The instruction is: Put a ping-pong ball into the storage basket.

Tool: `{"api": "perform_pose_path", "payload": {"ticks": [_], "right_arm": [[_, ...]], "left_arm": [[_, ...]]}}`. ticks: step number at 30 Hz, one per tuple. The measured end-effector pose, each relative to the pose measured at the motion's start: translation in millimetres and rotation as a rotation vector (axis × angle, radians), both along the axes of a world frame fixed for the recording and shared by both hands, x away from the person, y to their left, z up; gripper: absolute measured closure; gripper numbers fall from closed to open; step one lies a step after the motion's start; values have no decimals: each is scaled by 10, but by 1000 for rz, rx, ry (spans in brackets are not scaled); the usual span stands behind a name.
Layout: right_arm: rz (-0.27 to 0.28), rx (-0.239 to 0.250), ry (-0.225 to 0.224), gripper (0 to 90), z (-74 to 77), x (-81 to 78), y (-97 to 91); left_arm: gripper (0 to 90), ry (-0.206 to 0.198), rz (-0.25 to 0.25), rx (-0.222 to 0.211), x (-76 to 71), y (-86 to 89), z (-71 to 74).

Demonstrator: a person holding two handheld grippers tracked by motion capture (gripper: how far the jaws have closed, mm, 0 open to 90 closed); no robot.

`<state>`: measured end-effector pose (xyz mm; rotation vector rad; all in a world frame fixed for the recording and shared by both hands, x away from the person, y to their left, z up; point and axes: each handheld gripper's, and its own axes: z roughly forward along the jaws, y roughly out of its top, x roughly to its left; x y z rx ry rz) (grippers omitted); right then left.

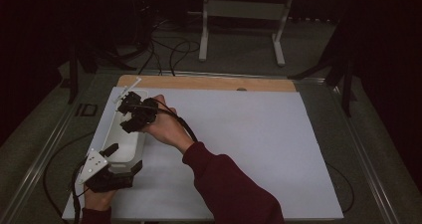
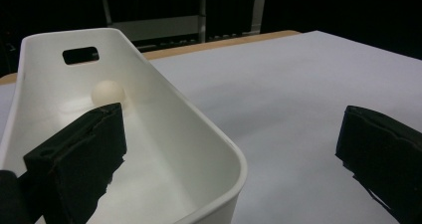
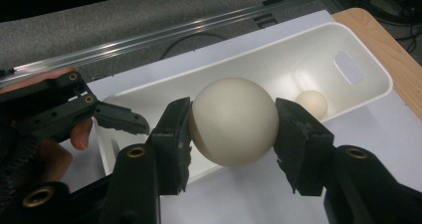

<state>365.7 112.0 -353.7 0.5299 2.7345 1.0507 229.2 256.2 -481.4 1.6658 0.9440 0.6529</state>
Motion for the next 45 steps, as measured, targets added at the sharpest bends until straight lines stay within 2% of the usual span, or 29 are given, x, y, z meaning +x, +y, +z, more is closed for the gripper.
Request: {"api": "perform_pose_path", "payload": {"ticks": [16, 17, 18, 20, 23, 31, 38, 45], "right_arm": [[18, 9, 10, 497, 11, -33, 153], [18, 23, 18, 456, 11, -30, 158], [23, 40, 19, 337, 10, -34, 166], [6, 37, 6, 148, 8, -41, 185], [-2, 27, 12, 106, 6, -34, 168], [18, 2, 21, 94, -11, -32, 51], [-7, 24, 29, 95, -34, 7, -107], [-28, 22, 29, 95, -86, 30, -346]], "left_arm": [[0, -1, 0, -3, -2, 6, 1], [0, -1, 0, -3, -2, 6, 1], [0, -1, 0, -2, -2, 7, 1], [0, -2, 0, -5, -4, 7, 2], [0, -1, 0, -3, -2, 6, 1], [0, 0, -2, -2, 1, -5, -1], [0, 1, -3, 2, 3, -3, -2], [0, 4, -2, 4, 6, -13, -5]]}}
